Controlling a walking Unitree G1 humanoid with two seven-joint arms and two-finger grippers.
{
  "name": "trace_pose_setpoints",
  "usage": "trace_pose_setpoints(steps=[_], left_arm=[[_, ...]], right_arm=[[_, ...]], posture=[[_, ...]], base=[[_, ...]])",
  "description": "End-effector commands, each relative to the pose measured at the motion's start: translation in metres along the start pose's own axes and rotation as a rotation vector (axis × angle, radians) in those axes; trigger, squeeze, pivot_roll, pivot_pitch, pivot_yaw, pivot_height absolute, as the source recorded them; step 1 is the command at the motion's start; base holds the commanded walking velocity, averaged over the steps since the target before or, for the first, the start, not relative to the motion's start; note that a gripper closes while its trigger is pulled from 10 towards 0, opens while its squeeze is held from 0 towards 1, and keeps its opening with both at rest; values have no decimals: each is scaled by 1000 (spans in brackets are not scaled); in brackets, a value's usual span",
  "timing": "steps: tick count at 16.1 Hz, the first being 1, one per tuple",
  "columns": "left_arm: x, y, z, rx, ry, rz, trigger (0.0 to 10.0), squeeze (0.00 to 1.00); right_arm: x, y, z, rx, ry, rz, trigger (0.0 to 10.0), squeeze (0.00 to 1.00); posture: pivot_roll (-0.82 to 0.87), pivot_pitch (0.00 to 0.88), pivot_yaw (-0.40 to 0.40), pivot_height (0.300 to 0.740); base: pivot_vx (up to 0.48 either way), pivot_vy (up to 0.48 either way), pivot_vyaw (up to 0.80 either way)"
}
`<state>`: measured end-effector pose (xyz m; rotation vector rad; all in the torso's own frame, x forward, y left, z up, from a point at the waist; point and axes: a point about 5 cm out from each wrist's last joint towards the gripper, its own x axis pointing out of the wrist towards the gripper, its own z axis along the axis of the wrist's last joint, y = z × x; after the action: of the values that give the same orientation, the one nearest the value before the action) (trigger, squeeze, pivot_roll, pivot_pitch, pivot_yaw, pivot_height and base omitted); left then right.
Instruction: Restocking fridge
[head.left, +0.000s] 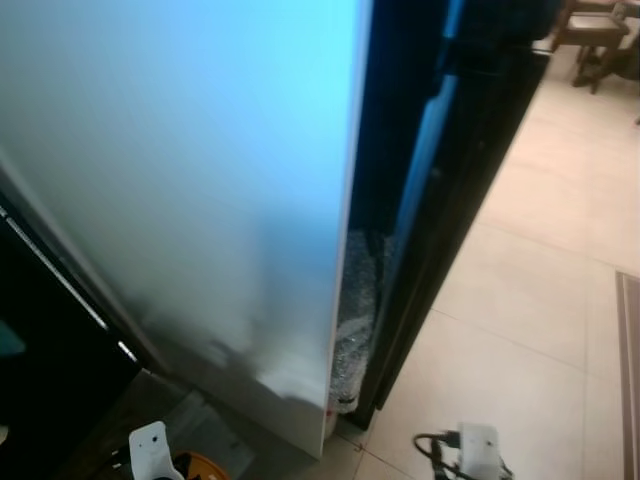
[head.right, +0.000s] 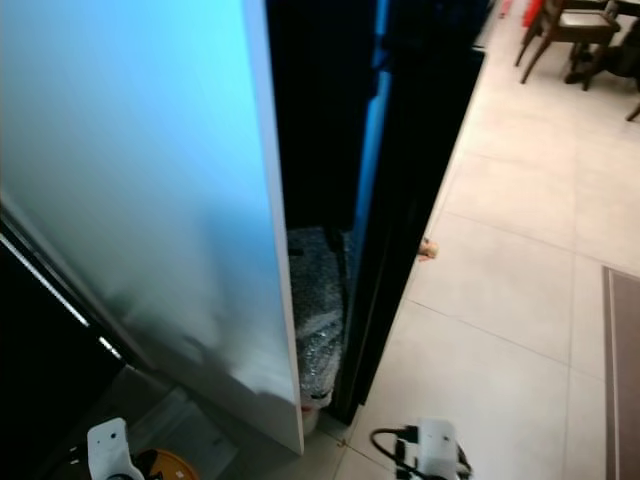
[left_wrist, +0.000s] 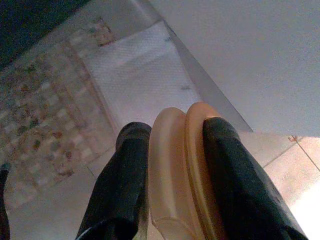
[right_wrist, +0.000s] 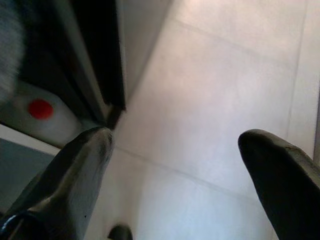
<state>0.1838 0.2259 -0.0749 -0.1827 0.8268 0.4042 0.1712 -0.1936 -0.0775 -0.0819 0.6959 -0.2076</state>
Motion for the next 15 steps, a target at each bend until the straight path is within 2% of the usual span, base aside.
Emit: trace_pose_setpoints(steps=[1, 2, 3, 4, 5, 7, 8, 9, 11, 14, 15], left_arm=[[-2, 7, -8, 21, 29, 19, 10000, 0], [-2, 7, -8, 22, 29, 18, 10000, 0], [-1, 7, -7, 24, 26, 17, 10000, 0], [-1, 7, -6, 25, 24, 16, 10000, 0], [-1, 6, -6, 27, 20, 14, 10000, 0], [-1, 6, -5, 31, 14, 12, 10000, 0], [-1, 5, -4, 32, 10, 11, 10000, 0], [-1, 4, -4, 32, 9, 10, 10000, 0], [-1, 3, -4, 32, 6, 8, 10000, 0], [-1, 2, -4, 37, 6, 4, 10000, 0], [-1, 2, -4, 39, 5, 3, 10000, 0]], right_arm=[[-1, -1, 1, -8, -28, -25, 10000, 0], [0, -8, 23, -27, -199, -45, 10000, 0], [-17, -24, 84, -207, -727, -86, 10000, 0], [-31, -25, 99, -249, -896, -74, 10000, 0], [-43, -23, 100, -252, -937, -78, 10000, 0], [-61, -18, 87, -192, -928, -70, 10000, 0], [-37, -29, 102, -112, -754, -143, 10000, 0], [-36, -32, 109, -112, -772, -149, 10000, 0], [-43, -30, 114, -146, -824, -162, 10000, 0], [-43, -12, 110, -153, -719, -27, 10000, 0], [-38, -8, 117, -118, -707, 19, 10000, 0]], posture=[[-163, 34, 9, 740], [-164, 36, 9, 740], [-169, 37, 11, 740], [-169, 37, 11, 740], [-172, 37, 11, 740], [-174, 36, 10, 740], [-175, 37, 10, 740], [-175, 36, 9, 740], [-177, 33, 6, 740], [-178, 30, 6, 740], [-178, 23, 6, 740]], base=[[0, 0, 0], [0, 0, 0], [0, 0, 0], [0, 0, 0], [0, 0, 0], [0, 0, 0], [0, 0, 0], [0, 0, 0], [0, 0, 0], [0, 0, 0], [0, 0, 0]])
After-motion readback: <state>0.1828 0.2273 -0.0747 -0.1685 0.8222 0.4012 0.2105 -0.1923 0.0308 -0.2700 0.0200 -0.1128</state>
